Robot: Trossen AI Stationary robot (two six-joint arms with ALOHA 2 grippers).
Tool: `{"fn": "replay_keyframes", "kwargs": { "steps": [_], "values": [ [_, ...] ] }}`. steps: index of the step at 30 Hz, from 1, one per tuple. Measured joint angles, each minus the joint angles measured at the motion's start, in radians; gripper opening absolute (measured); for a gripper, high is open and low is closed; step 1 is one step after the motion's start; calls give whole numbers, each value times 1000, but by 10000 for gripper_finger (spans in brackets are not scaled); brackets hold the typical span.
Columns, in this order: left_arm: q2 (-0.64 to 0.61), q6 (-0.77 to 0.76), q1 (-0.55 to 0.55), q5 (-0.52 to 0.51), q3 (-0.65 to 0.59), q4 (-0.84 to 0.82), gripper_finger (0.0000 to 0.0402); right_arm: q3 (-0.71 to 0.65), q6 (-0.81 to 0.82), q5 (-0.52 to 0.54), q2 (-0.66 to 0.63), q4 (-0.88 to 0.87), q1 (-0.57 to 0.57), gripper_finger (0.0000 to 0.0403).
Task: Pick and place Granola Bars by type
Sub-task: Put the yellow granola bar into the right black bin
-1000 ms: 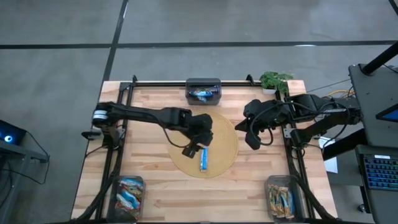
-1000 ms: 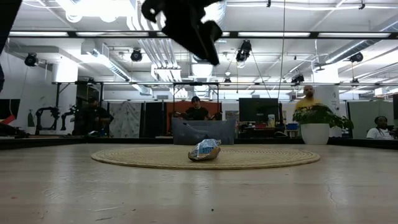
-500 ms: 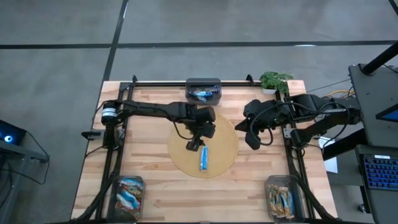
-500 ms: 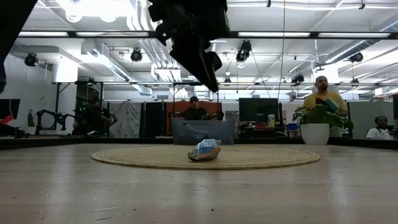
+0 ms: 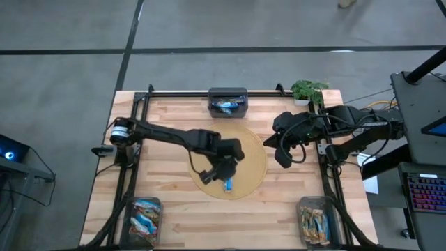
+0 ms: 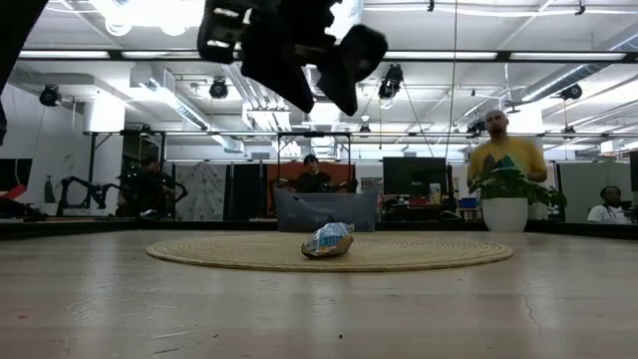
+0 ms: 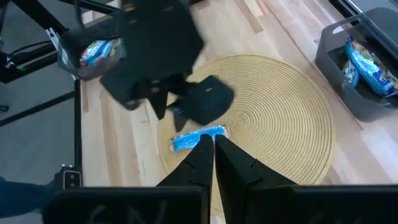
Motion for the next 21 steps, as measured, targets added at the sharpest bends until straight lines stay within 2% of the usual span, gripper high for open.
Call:
{"fn": "replay_keyframes", "kwargs": {
  "steps": [4, 10, 17, 21],
  "values": [
    [0, 147, -28, -62, -35, 70, 193, 0, -3, 0, 0, 0, 0, 9],
    [-1, 232, -35, -158, -102, 154, 193, -1, -5, 0, 0, 0, 0, 9],
    [-1, 272, -34, -174, -205, 210, 193, -11, -6, 0, 0, 0, 0, 8],
    [-1, 294, -34, -179, -285, 327, 193, -25, -6, 0, 0, 1, 0, 9]
  ]
}}
